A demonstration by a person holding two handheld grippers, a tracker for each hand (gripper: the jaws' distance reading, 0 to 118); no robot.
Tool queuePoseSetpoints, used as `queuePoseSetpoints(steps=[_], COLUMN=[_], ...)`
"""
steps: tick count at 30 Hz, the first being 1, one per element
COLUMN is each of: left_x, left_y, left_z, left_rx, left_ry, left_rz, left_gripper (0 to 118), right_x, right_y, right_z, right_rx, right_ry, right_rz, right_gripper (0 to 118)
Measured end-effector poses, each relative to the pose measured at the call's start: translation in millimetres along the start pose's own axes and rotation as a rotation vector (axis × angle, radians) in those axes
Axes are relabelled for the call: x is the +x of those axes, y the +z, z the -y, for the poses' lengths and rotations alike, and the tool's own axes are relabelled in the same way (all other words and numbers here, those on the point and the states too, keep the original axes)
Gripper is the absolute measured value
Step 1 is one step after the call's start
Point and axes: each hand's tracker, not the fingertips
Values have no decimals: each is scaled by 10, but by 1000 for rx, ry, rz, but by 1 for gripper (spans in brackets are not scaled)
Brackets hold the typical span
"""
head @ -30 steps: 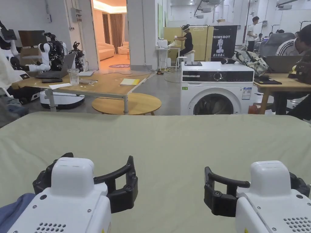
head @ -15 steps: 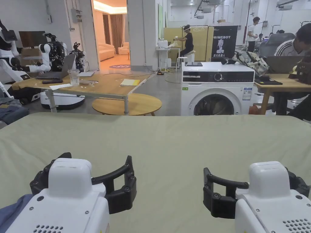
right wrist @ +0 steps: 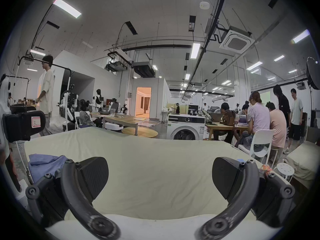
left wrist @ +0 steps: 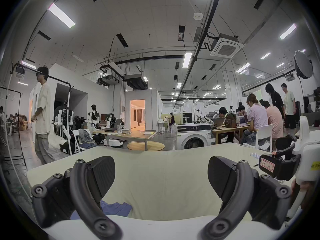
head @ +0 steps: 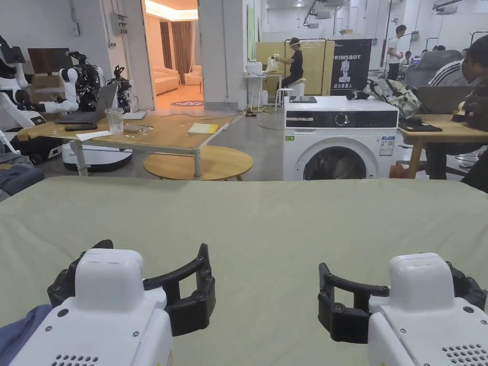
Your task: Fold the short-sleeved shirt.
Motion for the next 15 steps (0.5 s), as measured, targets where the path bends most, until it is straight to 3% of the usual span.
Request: queuePoseSetpoints(steps=[15], left_x=[-7], left_y=[12], left_z=[31], left_rx=[9], left_ry=[-3], left_rz=[9], left_gripper=[108], right_x=[-23], right_y=[40], right_z=[0], right_rx=[27], right_ry=[-2], right_rz=[14], right_gripper=[118])
